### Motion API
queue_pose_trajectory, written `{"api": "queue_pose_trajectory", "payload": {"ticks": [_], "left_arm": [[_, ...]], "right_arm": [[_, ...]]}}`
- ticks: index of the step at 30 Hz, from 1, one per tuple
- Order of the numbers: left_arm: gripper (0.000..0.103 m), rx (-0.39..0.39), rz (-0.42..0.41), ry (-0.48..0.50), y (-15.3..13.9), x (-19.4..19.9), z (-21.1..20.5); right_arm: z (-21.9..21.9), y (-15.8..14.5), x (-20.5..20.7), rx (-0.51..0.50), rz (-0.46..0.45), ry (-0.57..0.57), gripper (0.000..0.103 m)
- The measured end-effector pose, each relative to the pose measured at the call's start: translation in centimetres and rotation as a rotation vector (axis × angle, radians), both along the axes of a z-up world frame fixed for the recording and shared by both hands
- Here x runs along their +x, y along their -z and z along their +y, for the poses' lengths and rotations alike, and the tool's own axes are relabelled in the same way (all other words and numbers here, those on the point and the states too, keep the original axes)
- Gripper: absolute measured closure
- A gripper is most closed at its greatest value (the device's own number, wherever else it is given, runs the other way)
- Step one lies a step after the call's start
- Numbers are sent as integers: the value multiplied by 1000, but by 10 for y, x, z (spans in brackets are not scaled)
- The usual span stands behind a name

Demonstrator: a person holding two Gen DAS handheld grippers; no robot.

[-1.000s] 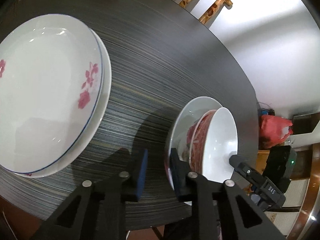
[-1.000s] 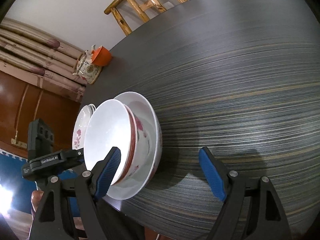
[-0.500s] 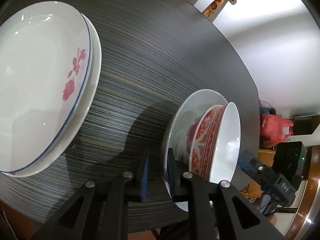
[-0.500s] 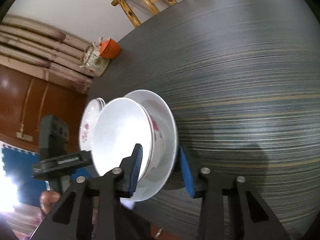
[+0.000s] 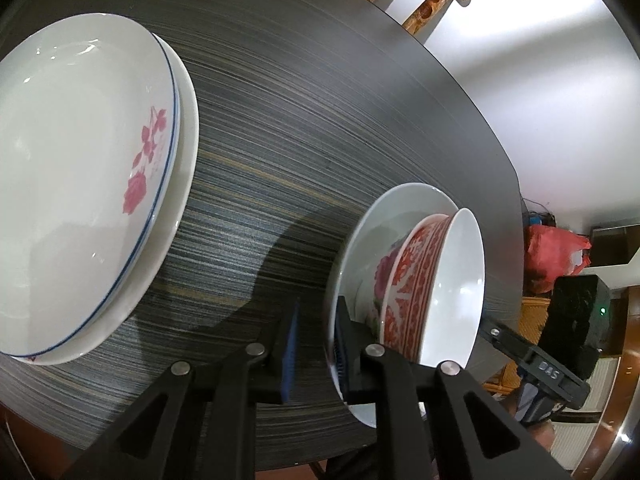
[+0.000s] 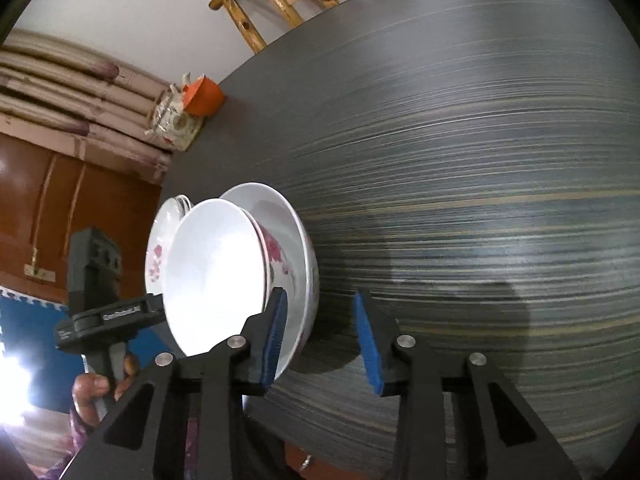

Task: Organize plates and bowls
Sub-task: 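Close the left tool on the large white bowl rim while the right tool grips the rim too, then lift and carry the nested bowls onto the plate stack with both tools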

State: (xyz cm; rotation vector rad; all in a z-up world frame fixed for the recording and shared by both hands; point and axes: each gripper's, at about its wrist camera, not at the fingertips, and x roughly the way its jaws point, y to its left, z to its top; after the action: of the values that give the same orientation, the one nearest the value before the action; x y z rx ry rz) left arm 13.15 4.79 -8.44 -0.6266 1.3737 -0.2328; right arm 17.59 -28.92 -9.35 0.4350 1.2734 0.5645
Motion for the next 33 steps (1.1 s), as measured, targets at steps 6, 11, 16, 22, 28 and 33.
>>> {"api": "queue_pose_trajectory", "payload": {"ticks": [6, 11, 16, 22, 28, 33], "left_arm": [[89, -14, -2, -3, 3, 3, 3], [89, -26, 5, 2, 8, 6, 5], [99, 2, -44, 23, 2, 1, -1], [99, 19, -55, 19, 0, -3, 1], [99, 28, -52, 15, -1, -11, 3], [99, 37, -52, 17, -3, -18, 1]], "right_arm": [[17, 12, 12, -28, 18, -29, 88], [14, 18, 17, 3, 43, -19, 85], [15, 16, 15, 6, 18, -33, 94], [18, 13, 10, -2, 8, -33, 92], [16, 13, 2, 11, 7, -25, 92], [17, 16, -5, 21, 20, -15, 92]]}}
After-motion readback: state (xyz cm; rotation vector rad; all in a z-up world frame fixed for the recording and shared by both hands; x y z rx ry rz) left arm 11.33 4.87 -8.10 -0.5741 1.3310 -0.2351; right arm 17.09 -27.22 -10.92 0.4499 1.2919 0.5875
